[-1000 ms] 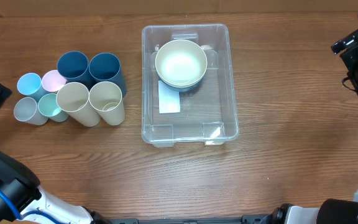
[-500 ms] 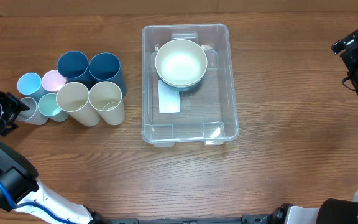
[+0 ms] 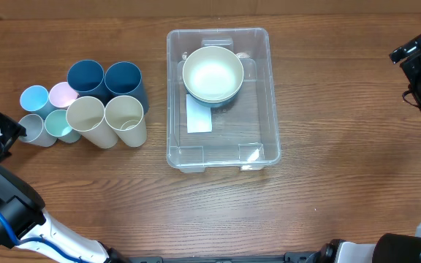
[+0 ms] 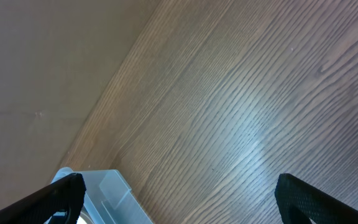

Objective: Pack container
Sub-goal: 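Grasp the white cup at the front left with the left gripper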

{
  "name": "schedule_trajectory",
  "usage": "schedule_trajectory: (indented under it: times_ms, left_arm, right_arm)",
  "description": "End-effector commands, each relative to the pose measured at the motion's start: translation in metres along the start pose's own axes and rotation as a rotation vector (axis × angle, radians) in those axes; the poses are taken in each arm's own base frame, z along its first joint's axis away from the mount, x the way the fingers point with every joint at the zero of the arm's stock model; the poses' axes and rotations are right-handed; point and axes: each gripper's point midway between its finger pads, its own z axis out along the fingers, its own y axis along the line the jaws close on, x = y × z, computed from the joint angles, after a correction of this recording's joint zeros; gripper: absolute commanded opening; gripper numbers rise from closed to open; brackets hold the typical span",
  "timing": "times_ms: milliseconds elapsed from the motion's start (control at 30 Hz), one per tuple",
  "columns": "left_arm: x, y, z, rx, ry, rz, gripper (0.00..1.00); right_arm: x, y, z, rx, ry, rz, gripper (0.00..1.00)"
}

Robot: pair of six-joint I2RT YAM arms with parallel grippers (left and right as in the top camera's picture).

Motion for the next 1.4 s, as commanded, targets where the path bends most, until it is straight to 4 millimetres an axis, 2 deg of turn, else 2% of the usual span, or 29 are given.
schedule_trajectory:
  times_ms: [0, 133, 267, 300, 467, 633, 800, 900, 1000, 1067, 1100, 1200, 1233, 1267, 1367]
  left_arm:
    - [0.008, 0.002, 0.013, -0.02, 0.025, -0.007, 0.6]
    - [0.016, -0.005, 0.027, -0.018, 0.03, 0.016, 0.63]
    - [0.013, -0.011, 0.028, -0.011, 0.01, 0.03, 0.6]
    - [0.012, -0.012, 0.028, -0.009, 0.006, 0.032, 0.57]
    - [0.01, -0.013, 0.028, -0.008, -0.002, 0.032, 0.24]
    - [0.011, -0.012, 0.028, -0.012, 0.0, 0.031, 0.04]
    - [0.015, -0.01, 0.028, -0.018, 0.017, 0.029, 0.04]
    - [0.021, 0.001, 0.019, -0.082, 0.039, -0.01, 0.04]
    - [0.021, 0.002, -0.006, -0.087, 0.022, -0.026, 0.04]
    - [0.017, -0.002, -0.037, -0.072, -0.032, -0.039, 0.04]
    - [0.016, -0.007, -0.064, -0.049, -0.085, -0.042, 0.04]
    - [0.017, -0.021, -0.123, 0.009, -0.214, -0.015, 0.04]
    - [0.021, -0.028, -0.154, 0.039, -0.288, 0.005, 0.04]
    - [0.029, -0.039, -0.19, 0.088, -0.371, 0.04, 0.04]
    - [0.059, -0.068, -0.258, 0.206, -0.526, 0.152, 0.04]
  right_arm:
    - [-0.002, 0.003, -0.007, -0.014, -0.016, 0.001, 1.0]
    - [-0.002, 0.003, -0.007, -0.014, -0.016, 0.001, 1.0]
    - [-0.002, 0.003, -0.007, -0.014, -0.016, 0.001, 1.0]
    - [-0.002, 0.003, -0.007, -0.014, -0.016, 0.001, 1.0]
    - [-0.002, 0.003, -0.007, -0.014, -0.016, 0.001, 1.0]
    - [-0.002, 0.003, -0.007, -0.014, -0.016, 0.001, 1.0]
    - [-0.002, 0.003, -0.007, -0.014, -0.016, 0.001, 1.0]
    - [-0.002, 0.003, -0.007, -0.014, -0.016, 0.001, 1.0]
    - [-0.002, 0.003, -0.007, -0.014, -0.016, 0.001, 1.0]
    - [-0.002, 0.003, -0.007, -0.014, -0.016, 0.001, 1.0]
    - [-0.002, 0.003, -0.007, -0.014, -0.016, 0.001, 1.0]
    - [-0.002, 0.003, -0.007, -0.014, -0.016, 0.001, 1.0]
    - [-0.002, 0.003, -0.007, -0.014, -0.016, 0.001, 1.0]
    - [-0.002, 0.003, -0.007, -0.014, -0.016, 0.001, 1.0]
    - [-0.002, 0.003, -0.007, -0.014, -0.016, 0.001, 1.0]
